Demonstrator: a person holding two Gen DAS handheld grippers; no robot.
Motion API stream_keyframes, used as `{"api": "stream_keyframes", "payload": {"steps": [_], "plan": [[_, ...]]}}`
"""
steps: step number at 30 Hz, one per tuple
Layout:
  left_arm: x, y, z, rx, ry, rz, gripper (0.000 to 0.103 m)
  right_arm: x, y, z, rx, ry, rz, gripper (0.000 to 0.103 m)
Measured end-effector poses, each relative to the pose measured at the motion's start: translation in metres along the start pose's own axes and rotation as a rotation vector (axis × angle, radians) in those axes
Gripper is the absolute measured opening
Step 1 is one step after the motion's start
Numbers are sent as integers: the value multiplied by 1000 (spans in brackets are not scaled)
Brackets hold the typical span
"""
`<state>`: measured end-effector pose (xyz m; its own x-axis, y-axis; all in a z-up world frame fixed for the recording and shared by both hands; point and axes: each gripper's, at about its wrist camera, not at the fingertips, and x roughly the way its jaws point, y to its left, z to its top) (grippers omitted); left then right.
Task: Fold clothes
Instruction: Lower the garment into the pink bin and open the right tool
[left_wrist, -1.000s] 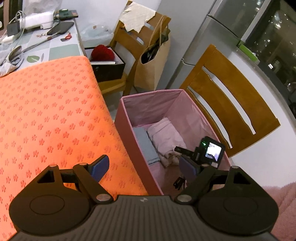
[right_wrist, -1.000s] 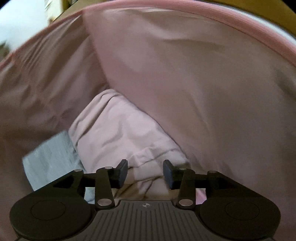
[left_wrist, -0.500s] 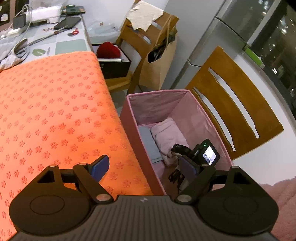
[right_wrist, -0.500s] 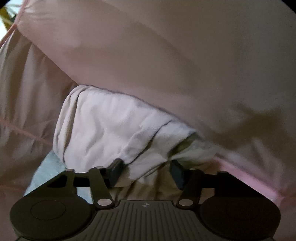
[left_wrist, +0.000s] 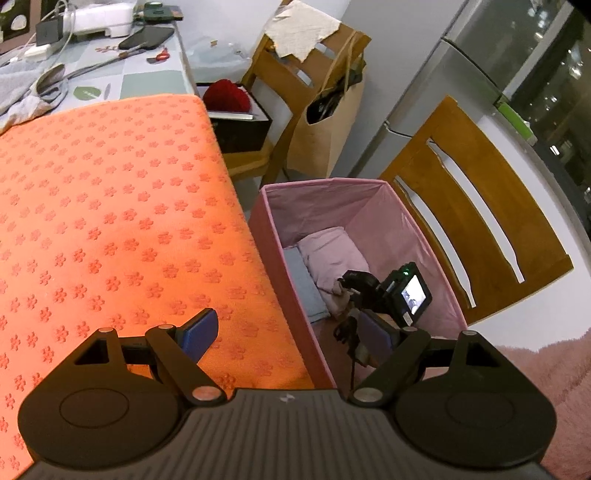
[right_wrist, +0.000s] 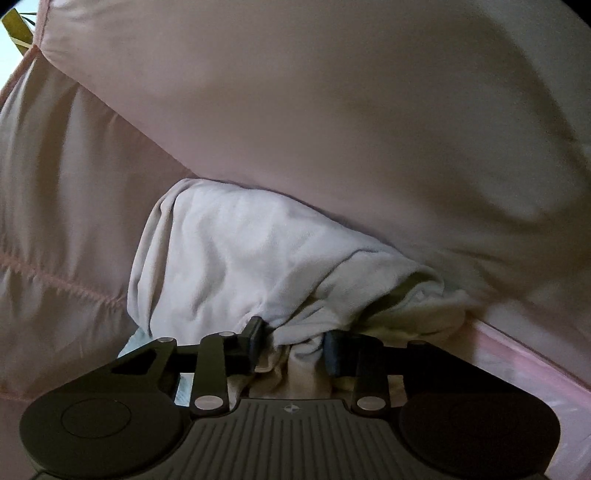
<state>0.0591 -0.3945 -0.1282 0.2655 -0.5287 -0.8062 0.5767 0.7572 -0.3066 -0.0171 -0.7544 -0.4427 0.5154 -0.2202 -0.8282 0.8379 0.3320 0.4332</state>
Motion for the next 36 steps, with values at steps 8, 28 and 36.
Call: {"api": "stream_keyframes", "payload": {"steps": [8, 28, 36], "plan": [[-10, -1, 9, -5, -29, 0, 87, -48, 3, -31, 19, 27, 9, 59], [-15, 13, 11, -13, -31, 10, 87, 2, 23, -74, 110, 249, 174, 34], [-17, 10, 12, 8, -52, 4, 87, 10, 45, -71, -30, 243, 216, 34]]}}
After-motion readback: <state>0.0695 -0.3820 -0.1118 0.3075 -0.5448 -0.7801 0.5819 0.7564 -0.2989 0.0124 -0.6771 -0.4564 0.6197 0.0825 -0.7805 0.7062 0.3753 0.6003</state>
